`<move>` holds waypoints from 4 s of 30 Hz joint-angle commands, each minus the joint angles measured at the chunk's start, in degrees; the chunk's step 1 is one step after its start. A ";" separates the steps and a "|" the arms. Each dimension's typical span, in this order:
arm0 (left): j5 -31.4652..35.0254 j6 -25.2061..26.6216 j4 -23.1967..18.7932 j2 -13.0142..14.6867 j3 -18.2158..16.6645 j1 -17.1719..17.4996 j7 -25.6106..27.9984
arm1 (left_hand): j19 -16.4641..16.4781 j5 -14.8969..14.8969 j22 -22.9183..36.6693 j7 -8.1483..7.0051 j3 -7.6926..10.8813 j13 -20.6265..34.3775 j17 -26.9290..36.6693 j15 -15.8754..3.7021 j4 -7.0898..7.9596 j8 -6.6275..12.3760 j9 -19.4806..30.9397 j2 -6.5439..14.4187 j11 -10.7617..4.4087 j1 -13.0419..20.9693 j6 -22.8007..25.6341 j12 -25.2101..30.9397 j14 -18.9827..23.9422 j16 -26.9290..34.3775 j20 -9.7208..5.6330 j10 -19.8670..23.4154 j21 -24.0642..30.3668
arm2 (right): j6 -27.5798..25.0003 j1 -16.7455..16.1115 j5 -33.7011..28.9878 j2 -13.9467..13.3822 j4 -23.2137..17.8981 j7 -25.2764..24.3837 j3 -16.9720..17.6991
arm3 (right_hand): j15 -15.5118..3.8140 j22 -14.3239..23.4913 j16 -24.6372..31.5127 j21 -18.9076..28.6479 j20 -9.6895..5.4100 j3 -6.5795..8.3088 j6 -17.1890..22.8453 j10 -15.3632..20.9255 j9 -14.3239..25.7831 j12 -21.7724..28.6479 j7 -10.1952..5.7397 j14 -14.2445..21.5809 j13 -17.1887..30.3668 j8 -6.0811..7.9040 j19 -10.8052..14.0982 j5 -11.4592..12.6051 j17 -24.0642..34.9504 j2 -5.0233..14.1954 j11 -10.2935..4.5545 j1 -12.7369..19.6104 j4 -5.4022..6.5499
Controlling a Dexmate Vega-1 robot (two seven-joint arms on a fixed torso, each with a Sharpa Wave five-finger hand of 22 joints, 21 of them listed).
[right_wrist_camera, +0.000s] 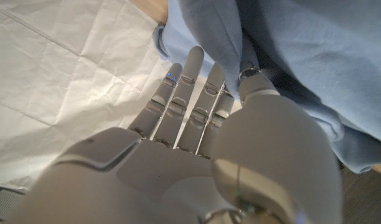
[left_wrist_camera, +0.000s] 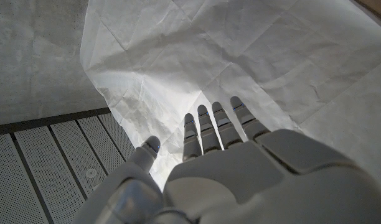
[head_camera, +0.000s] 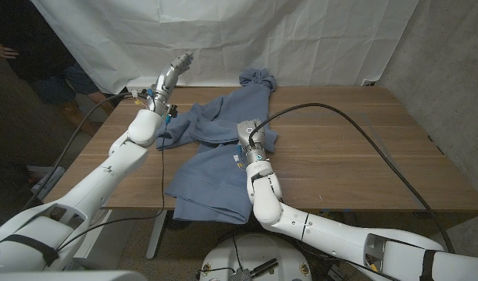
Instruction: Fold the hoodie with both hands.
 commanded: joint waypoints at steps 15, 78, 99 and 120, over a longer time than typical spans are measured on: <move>-1.71 -3.43 0.68 0.13 -0.54 0.55 -1.37 | 0.63 0.44 0.23 0.22 -0.44 0.24 0.15 0.00 -0.08 -0.08 0.07 3.55 0.14 -0.19 -0.06 -0.26 -0.21 0.04 0.59 -0.07 -0.11 | 9.78 2.59 26.12 11.77 10.69 -43.99 7.09 | -6.32 0.40 0.01 0.90 0.54 -0.62 2.98 1.75 0.50 1.10 1.65 2.91 -0.07 0.16 1.38 0.34 0.52 0.64 0.32 0.34 -0.13; -4.13 -12.22 -4.11 0.20 -7.79 10.68 -0.53 | 1.04 0.49 0.25 0.13 -0.55 0.25 0.17 0.31 -0.14 -0.11 0.07 3.70 0.47 -0.05 -0.56 -0.26 -0.57 0.03 1.03 -0.28 -0.26 | 58.42 27.00 74.08 37.84 56.98 -35.74 12.28 | -5.46 0.97 0.97 2.84 2.42 -2.75 3.43 2.34 0.59 1.81 3.76 3.91 -0.18 -1.80 2.51 -0.14 2.31 1.23 2.67 1.86 -0.55; 1.57 -14.38 -9.83 0.72 -14.51 16.81 6.34 | 0.94 0.47 0.24 -0.37 -0.56 0.24 0.15 0.37 -0.25 -0.24 0.05 3.62 0.30 0.04 -0.96 -0.40 -0.86 -0.06 1.04 -0.70 -0.41 | 49.22 41.55 104.34 40.85 66.98 -5.83 -6.31 | -5.42 1.09 1.17 3.40 2.51 -3.59 3.73 2.45 0.64 1.86 3.91 3.81 -0.31 -2.23 2.62 -0.38 2.04 1.60 2.80 2.29 -0.48; 12.17 -0.39 -20.10 -0.71 -28.19 28.83 21.44 | -0.03 0.51 0.18 -1.64 -0.10 0.21 0.08 0.45 -0.85 -0.38 -0.01 3.68 -0.28 0.70 -2.59 -1.03 -3.35 -0.47 1.69 -3.66 -1.06 | 46.39 40.87 95.59 40.65 65.26 -12.54 -5.12 | -5.52 1.23 0.87 4.77 2.19 -3.91 4.21 2.60 0.62 1.79 3.92 4.12 -0.66 -2.78 4.27 -0.39 2.02 1.65 2.63 2.78 -0.53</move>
